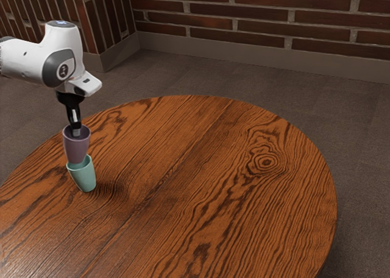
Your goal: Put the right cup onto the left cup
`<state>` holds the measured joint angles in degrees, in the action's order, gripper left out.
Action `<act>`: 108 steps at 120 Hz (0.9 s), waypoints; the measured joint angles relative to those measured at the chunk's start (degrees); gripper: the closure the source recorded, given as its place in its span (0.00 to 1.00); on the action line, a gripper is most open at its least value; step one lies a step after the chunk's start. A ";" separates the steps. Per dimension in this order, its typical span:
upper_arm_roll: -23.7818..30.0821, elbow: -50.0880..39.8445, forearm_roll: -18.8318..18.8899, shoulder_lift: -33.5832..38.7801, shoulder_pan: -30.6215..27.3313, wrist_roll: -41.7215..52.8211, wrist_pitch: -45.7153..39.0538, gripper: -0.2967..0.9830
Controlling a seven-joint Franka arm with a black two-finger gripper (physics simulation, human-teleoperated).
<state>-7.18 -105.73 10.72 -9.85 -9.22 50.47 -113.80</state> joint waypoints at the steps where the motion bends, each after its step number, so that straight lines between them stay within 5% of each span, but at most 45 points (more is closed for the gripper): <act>1: 0.00 0.11 0.00 -0.10 0.01 0.02 0.00 0.85; 68: -0.02 1.14 -0.26 -3.87 -0.01 1.09 -0.87 0.84; 90: -0.05 1.10 -0.97 -3.56 -0.10 1.39 -0.78 0.53; 108: -0.11 0.38 -2.42 -3.23 -1.28 1.56 -0.75 0.38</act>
<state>-7.29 -105.35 8.30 -13.08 -10.49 52.02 -114.55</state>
